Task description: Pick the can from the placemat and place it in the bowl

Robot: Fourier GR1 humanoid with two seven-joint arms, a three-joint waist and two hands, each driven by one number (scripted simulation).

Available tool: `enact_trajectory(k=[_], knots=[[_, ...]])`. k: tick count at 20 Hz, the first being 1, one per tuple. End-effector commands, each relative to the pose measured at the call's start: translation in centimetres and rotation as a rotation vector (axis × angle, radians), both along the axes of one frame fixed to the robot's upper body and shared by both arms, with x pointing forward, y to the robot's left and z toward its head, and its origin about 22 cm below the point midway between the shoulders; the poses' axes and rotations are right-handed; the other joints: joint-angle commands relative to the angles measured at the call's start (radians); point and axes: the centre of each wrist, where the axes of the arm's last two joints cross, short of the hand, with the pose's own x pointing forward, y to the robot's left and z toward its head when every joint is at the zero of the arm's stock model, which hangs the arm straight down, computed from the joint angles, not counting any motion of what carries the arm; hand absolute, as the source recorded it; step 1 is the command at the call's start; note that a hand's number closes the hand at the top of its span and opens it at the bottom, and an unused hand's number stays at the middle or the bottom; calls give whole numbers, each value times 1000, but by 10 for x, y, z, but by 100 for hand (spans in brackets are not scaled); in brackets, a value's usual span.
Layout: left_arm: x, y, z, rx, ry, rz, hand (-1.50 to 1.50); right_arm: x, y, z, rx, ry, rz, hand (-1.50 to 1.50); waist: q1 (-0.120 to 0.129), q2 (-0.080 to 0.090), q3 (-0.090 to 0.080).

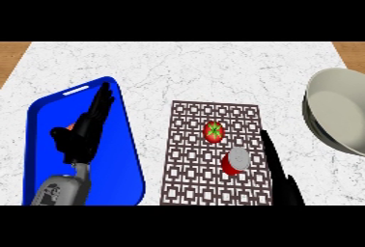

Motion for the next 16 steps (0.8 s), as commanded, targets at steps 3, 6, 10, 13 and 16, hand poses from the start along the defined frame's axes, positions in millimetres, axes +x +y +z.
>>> enact_trajectory(k=[3, 6, 10, 13, 16], knots=[[0, -13, -3, -2, 9, -5, 0, 8, 8, -19, 47, 10, 13, -150, 0, 0, 0], [0, 4, 7, 2, 6, -21, 0, 23, 4, -40, 84, 30, -14, -150, 3, 1, 0], [4, -11, 10, -7, 1, 0, 0, -2, 24, -52, 52, 10, 1, -150, -1, 0, 0], [-4, -11, 2, -16, -18, -8, 0, 18, 8, -64, 65, 16, -7, -150, 1, 0, 0], [12, -4, 28, 6, 1, -2, 0, 31, -6, -80, -16, 46, -28, -150, 0, 1, 0]])
